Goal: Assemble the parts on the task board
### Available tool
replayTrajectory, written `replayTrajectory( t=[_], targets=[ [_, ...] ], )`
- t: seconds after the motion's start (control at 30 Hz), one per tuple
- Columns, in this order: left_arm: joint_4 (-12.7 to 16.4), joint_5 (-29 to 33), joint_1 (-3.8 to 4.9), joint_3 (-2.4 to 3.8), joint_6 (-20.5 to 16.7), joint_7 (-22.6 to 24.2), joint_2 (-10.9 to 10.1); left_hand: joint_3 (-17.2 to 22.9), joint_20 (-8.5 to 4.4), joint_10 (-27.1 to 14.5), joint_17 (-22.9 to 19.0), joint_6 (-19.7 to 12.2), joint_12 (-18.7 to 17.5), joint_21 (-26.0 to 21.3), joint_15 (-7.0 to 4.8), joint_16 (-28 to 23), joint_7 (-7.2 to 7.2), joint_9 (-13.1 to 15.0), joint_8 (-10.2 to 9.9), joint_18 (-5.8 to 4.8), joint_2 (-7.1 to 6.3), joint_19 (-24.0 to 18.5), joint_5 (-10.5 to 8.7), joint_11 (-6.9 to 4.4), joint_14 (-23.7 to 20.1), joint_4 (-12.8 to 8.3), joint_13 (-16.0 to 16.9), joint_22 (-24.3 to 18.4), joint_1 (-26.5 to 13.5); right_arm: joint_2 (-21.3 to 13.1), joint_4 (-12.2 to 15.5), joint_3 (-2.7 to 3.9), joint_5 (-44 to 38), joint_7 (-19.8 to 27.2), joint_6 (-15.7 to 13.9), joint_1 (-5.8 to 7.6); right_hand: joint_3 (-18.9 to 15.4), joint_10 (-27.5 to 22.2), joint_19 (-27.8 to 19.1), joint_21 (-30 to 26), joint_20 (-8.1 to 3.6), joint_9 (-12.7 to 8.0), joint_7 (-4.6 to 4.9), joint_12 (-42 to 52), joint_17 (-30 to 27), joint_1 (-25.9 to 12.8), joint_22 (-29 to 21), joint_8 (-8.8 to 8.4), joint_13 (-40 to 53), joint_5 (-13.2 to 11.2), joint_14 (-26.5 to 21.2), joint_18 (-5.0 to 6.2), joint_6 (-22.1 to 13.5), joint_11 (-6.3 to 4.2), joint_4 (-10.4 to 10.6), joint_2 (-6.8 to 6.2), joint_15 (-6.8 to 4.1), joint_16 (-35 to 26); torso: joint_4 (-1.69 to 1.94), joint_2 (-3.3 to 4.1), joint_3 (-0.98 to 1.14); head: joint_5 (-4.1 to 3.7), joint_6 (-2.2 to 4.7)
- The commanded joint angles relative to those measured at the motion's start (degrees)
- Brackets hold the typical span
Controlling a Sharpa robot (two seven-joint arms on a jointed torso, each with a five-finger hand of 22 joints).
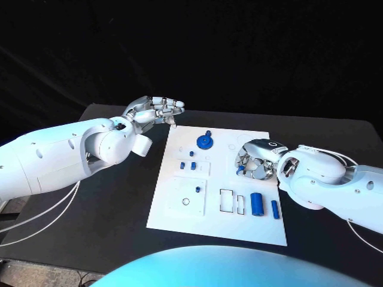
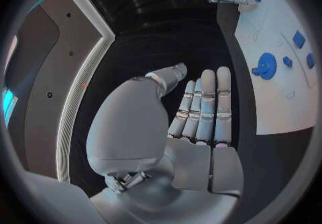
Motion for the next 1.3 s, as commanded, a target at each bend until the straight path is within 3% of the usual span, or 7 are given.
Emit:
replayTrajectory(
  t=[0.03, 0.2, 0.5, 0.77, 0.93, 1.1, 1.3],
  targets=[
    [0.1, -0.1, 0.03, 0.05, 0.9, 0.2, 0.0, -0.2, -0.10, -0.4, 0.0, -0.5, 0.4, -0.2, 0.16, -0.2, 0.94, 0.0, -0.2, 0.81, 0.25, 0.5, 0.24, -0.16, -0.1, 0.0, 0.0, -0.1, 0.5, 0.2, 0.0, -0.08, -1.2, -0.3, 1.4, -0.21, 2.1, 0.8, 0.6, 0.3, -0.02, 0.2, 0.06, -0.8, 0.1, -0.4, 9.7, 0.39, 0.2, 0.0, 0.2, -0.83, 0.5, -0.18, -0.6, -0.99, -0.31, 0.3, -0.02, -0.01, -0.02, -0.02, 0.01],
    [0.1, -0.1, 0.03, 0.05, 1.0, 0.1, 0.0, -0.2, -0.10, -0.4, 0.0, -0.5, 0.4, -0.2, 0.16, -0.2, 0.94, 0.0, -0.2, 0.81, 0.25, 0.5, 0.24, -0.16, -0.1, 0.0, 0.0, -0.1, 0.5, 0.3, -0.2, -0.08, -1.5, -0.4, 0.8, -0.32, 5.0, 2.1, 0.8, 1.1, -0.13, 0.7, -0.12, -1.8, 0.3, -1.3, 9.9, 0.94, 0.3, -0.1, 0.3, -0.94, 1.4, -0.35, -1.9, -1.21, -0.45, 0.5, 0.00, -0.03, -0.01, -0.03, 0.01],
    [0.1, -0.1, 0.03, 0.05, 0.9, 0.1, 0.0, -0.2, -0.09, -0.5, -0.1, -0.5, 0.4, -0.2, 0.16, -0.2, 0.94, 0.0, -0.2, 0.81, 0.31, 0.5, 0.25, -0.16, -0.1, 0.0, 0.0, -0.1, 0.5, -0.6, 1.4, 0.00, -1.4, -0.2, -4.7, -0.26, 9.3, 5.6, 1.9, 4.3, -0.78, 2.4, -0.74, -2.4, 0.9, -2.7, 10.6, 2.95, 0.7, -0.2, 0.5, -1.47, 3.1, -1.25, -6.5, -0.47, -1.15, 0.9, 0.00, -0.04, 0.00, 0.03, 0.01],
    [-0.1, -0.1, 0.03, 0.05, 0.9, 0.1, 0.1, -0.2, -0.09, -0.5, -0.1, -0.5, 0.4, -0.2, 0.16, -0.2, 0.94, 0.0, -0.2, 0.81, 0.31, 0.5, 0.25, -0.16, -0.1, 0.0, 0.0, -0.1, 0.5, -2.1, 6.0, 0.41, 1.2, -0.1, -6.1, 2.51, 10.0, 6.1, 2.0, 4.7, -0.89, 3.0, -0.82, -2.8, 1.0, -3.8, 10.7, 3.41, 0.7, -0.2, 0.5, -1.55, 3.1, -1.34, -7.9, -0.74, -1.25, 1.0, -0.03, -0.10, -0.02, -0.05, 0.01],
    [-0.1, -0.1, 0.03, 0.05, 1.0, 0.1, 0.3, -0.2, -0.09, -0.5, -0.1, -0.5, 0.4, -0.2, 0.16, -0.2, 0.94, 0.0, -0.2, 0.81, 0.31, 0.5, 0.25, -0.16, -0.1, 0.0, 0.0, -0.1, 0.5, -1.0, 9.3, 0.50, 2.7, 0.6, -6.3, 3.18, 10.1, 6.1, 2.0, 4.7, -0.90, 3.0, -0.81, -3.0, 0.9, -4.1, 10.7, 3.44, 0.7, -0.3, 0.5, -1.54, 3.0, -1.33, -8.1, -0.85, -1.25, 1.0, 0.01, 0.02, 0.02, 0.09, 0.01],
    [-0.2, -0.1, 0.03, 0.05, 1.1, 0.2, 0.5, -0.2, -0.09, -0.5, -0.1, -0.5, 0.4, -0.2, 0.16, -0.2, 0.94, 0.0, -0.2, 0.81, 0.31, 0.5, 0.25, -0.16, -0.1, 0.0, 0.0, -0.1, 0.5, 2.0, 10.4, 0.49, 2.0, 1.5, -6.6, 2.08, 10.2, 6.1, 2.0, 4.6, -0.91, 3.1, -0.80, -3.0, 0.9, -4.2, 10.7, 3.44, 0.7, -0.2, 0.5, -1.52, 2.9, -1.33, -8.3, -0.83, -1.25, 1.0, 0.02, -0.07, -0.04, 0.39, 0.01],
    [-0.2, -0.1, 0.02, 0.05, 1.2, 0.2, 0.9, -0.2, -0.09, -0.5, -0.1, -0.5, 0.4, -0.2, 0.16, -0.2, 0.94, 0.0, -0.2, 0.81, 0.31, 0.5, 0.25, -0.16, -0.1, 0.0, 0.0, -0.1, 0.5, 7.1, 9.8, 0.37, 0.6, 2.9, -6.7, -0.84, 10.5, 6.1, 1.8, 4.3, -0.92, 3.2, -0.74, -3.2, 0.7, -4.4, 10.6, 3.45, 0.7, -0.2, 0.5, -1.46, 2.8, -1.30, -8.7, -0.82, -1.24, 0.9, 0.05, -0.04, -0.08, 0.74, 0.01]
  ],
)
